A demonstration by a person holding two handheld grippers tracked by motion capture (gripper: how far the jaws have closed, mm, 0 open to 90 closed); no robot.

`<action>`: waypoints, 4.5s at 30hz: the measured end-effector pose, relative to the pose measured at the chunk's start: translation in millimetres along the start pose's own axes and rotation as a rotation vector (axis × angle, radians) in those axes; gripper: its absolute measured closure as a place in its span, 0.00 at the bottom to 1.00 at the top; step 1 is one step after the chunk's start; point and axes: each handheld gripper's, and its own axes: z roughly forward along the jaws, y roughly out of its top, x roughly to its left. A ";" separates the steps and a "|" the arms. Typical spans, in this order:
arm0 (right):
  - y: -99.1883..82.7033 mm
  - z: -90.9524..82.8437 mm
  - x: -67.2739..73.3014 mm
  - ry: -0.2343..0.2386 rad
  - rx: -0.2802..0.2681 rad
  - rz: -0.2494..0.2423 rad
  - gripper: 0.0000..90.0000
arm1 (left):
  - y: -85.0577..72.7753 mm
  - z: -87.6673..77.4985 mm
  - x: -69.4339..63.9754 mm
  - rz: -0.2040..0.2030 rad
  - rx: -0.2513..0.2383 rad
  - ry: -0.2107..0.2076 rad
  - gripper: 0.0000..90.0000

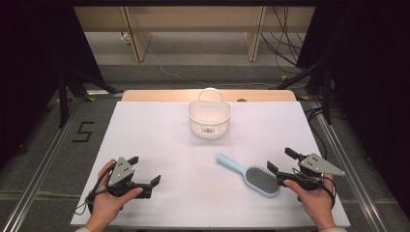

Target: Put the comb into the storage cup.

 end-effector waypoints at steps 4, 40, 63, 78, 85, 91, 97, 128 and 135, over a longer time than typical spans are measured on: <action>-0.4 -0.3 -0.7 0.001 -0.003 0.005 0.18 | 0.2 0.4 0.0 0.003 0.002 0.007 0.00; 35.3 92.9 62.1 0.112 0.389 0.029 1.00 | -0.5 1.3 -1.6 0.009 0.010 0.000 0.00; 35.5 155.5 72.0 0.043 0.562 0.084 1.00 | -1.3 1.5 -1.6 0.012 0.014 -0.003 0.01; 34.9 174.7 72.7 0.004 0.607 0.093 1.00 | -1.9 1.7 -1.3 0.012 0.017 -0.006 0.01; 32.2 181.1 76.5 0.013 0.666 0.100 1.00 | -2.0 1.5 -1.3 0.011 0.016 -0.007 0.01; 31.6 180.5 83.8 0.047 0.714 0.079 1.00 | -2.0 1.0 -1.7 0.011 0.016 -0.007 0.01; 32.2 174.8 99.9 0.108 0.769 0.036 1.00 | -2.0 0.3 -2.0 0.013 0.016 -0.006 0.01; 14.9 108.8 150.6 0.332 0.961 -0.088 1.00 | -1.5 -1.2 -3.3 0.023 0.013 -0.006 0.01; 10.7 90.7 148.4 0.344 0.987 -0.094 1.00 | -1.3 -0.9 -3.3 0.024 0.014 -0.008 0.01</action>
